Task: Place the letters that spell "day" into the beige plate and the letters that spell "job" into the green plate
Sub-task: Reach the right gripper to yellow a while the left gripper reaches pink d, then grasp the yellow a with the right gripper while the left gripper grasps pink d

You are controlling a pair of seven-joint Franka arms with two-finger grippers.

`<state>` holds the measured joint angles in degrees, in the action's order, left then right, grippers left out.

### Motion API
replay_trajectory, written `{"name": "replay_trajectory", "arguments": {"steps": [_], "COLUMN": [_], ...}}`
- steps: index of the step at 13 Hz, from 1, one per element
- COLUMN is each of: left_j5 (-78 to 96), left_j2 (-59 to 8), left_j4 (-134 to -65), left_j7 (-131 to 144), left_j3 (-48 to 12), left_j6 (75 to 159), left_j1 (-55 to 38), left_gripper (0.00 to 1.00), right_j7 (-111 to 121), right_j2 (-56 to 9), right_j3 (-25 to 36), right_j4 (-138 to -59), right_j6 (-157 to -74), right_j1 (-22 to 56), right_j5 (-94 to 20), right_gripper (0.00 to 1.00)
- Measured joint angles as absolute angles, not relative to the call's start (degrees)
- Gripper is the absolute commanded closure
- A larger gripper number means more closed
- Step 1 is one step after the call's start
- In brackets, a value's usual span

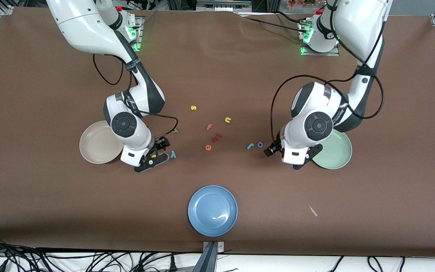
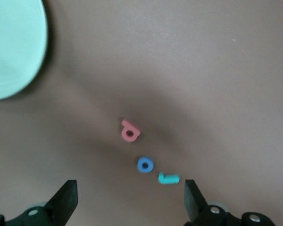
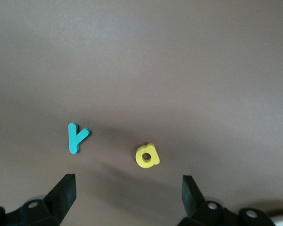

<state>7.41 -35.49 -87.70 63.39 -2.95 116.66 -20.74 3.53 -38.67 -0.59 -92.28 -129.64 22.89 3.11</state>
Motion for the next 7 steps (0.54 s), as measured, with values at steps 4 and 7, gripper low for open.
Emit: {"name": "replay_trajectory", "arguments": {"steps": [4,7], "left_j5": [7.42,7.42], "left_j2": [-39.73,-41.04], "left_j4": [-91.49,-91.67], "left_j7": [67.47,68.37], "left_j3": [-2.97,-2.89], "left_j6": [124.93,125.66], "left_j1": [-21.26,-21.24], "left_gripper": [0.39,0.41], "right_j7": [10.51,15.67], "right_j2": [-40.14,-40.8], "right_j3": [-0.59,-0.41], "right_j4": [-92.05,-92.07], "right_j6": [-131.15,-132.84], "right_j1": [22.73,22.3], "right_j5": [3.25,3.28], "right_gripper": [0.0,0.0]}}
